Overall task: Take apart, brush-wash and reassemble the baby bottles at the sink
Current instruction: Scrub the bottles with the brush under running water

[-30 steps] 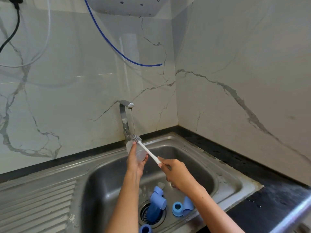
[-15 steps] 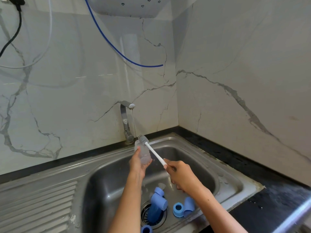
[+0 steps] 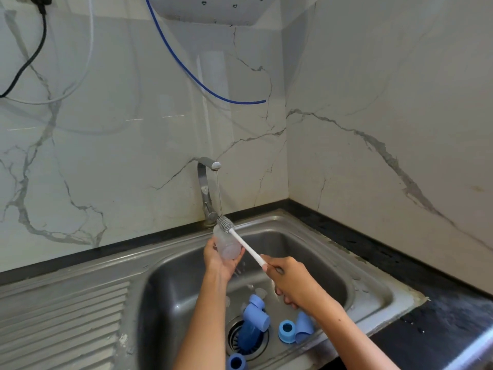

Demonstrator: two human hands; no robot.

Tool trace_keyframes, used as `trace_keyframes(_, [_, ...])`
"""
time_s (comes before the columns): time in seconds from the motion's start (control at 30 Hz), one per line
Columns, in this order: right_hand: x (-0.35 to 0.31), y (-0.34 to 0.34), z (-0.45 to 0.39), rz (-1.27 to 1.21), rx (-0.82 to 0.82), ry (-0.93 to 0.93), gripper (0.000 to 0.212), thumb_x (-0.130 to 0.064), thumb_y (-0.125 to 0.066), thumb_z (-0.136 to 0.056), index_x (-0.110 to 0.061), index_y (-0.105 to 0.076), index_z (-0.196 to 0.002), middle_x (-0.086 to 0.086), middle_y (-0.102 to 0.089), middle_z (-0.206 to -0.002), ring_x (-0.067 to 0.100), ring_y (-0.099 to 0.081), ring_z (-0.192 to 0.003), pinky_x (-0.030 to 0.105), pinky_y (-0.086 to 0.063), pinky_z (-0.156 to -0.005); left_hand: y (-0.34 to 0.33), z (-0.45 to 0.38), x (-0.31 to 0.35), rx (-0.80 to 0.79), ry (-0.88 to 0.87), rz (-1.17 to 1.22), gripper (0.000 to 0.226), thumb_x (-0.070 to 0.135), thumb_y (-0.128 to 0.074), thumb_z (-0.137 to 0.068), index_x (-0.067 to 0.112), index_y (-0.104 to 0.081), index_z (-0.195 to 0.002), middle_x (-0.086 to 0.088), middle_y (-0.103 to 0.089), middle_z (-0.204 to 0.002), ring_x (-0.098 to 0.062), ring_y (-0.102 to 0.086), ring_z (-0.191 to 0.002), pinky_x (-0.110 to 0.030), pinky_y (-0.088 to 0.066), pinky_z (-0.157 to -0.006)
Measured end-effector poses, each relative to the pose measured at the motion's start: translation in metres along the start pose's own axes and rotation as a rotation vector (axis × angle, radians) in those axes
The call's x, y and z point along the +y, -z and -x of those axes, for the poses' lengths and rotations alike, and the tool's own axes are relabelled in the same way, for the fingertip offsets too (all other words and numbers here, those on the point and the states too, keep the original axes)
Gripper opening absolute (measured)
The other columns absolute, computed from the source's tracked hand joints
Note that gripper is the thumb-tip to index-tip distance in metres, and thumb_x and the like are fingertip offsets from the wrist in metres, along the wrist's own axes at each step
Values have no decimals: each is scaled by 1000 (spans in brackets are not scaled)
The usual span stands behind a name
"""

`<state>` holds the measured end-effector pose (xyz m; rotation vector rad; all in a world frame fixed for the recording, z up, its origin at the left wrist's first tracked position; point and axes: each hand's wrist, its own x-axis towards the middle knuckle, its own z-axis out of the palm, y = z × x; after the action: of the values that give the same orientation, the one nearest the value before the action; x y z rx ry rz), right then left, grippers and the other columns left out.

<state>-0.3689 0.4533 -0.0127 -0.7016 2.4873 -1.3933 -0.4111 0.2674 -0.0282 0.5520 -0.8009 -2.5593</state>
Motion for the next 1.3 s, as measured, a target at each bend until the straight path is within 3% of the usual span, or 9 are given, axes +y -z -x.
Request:
trace_keyframes(0.1, [2, 2, 4, -50, -53, -36, 38, -36, -42, -101, -41, -45, -139, -1, -48, -65, 6, -37, -43, 20, -36, -42, 1, -1, 6, 1, -17, 34, 23, 31, -66, -87, 13, -59, -100, -11, -58, -98, -23, -57, -87, -36, -52, -79])
trace_keyframes(0.2, [2, 3, 3, -74, -79, -54, 37, -37, -43, -100, -43, -47, -137, -1, -47, -62, 6, -36, -40, 20, -35, -40, -4, 0, 0, -7, -47, 64, 16, 29, -63, -89, 15, -57, -93, -8, -57, -96, -20, -56, -83, -39, -49, -86])
trace_keyframes(0.3, [5, 7, 7, -140, -102, -69, 37, -37, -44, -100, -42, -48, -137, -1, -45, -60, 5, -34, -40, 20, -33, -39, 1, -1, 0, 5, -73, 163, 28, 37, -56, -93, 12, -54, -107, -13, -55, -105, -25, -56, -84, -40, -49, -82])
trace_keyframes(0.37, [7, 9, 10, -158, -130, -97, 37, -35, -44, -101, -39, -49, -137, -1, -45, -60, 6, -34, -40, 19, -32, -39, 11, -8, 11, 18, -114, 276, 51, 43, -54, -93, 10, -44, -130, -15, -54, -103, -28, -56, -87, -44, -49, -86])
trace_keyframes(0.43, [8, 9, 10, -134, -138, -113, 37, -34, -43, -101, -38, -49, -137, -1, -45, -62, 6, -34, -41, 19, -33, -39, 20, -20, 19, -13, -124, 271, 65, 48, -55, -90, 9, -37, -140, -15, -53, -106, -30, -55, -92, -50, -45, -91])
trace_keyframes(0.7, [1, -2, -3, -180, -43, -99, 40, -34, -40, -102, -38, -41, -142, -1, -47, -64, 4, -36, -41, 17, -34, -39, 2, -10, 1, -232, 73, 202, 63, 50, -50, -90, 9, -36, -136, -24, -49, -119, -40, -51, -107, -57, -34, -105])
trace_keyframes(0.9, [-2, 7, 10, -365, -220, -194, 33, -34, -46, -101, -36, -52, -133, -2, -44, -53, 6, -31, -39, 17, -30, -37, 7, -15, 16, -128, 54, 528, 71, 55, -38, -93, 9, -28, -146, -25, -40, -131, -39, -37, -130, -54, -25, -111])
trace_keyframes(1.1, [-14, -2, -7, -522, -187, -320, 35, -30, -41, -103, -28, -46, -137, -1, -43, -56, 3, -32, -39, 15, -30, -36, -1, -2, -8, -225, 161, 372, 85, 69, -27, -90, 10, -16, -151, -23, -25, -152, -36, -28, -139, -69, -12, -108])
trace_keyframes(1.3, [-18, 15, -7, -755, -363, -520, 18, -30, -43, -103, -12, -46, -107, -2, -39, -53, 2, -28, -34, 11, -24, -30, 0, -13, -2, -149, 77, 320, 91, 73, -33, -87, 12, -13, -151, -23, -26, -150, -40, -24, -140, -65, -13, -112])
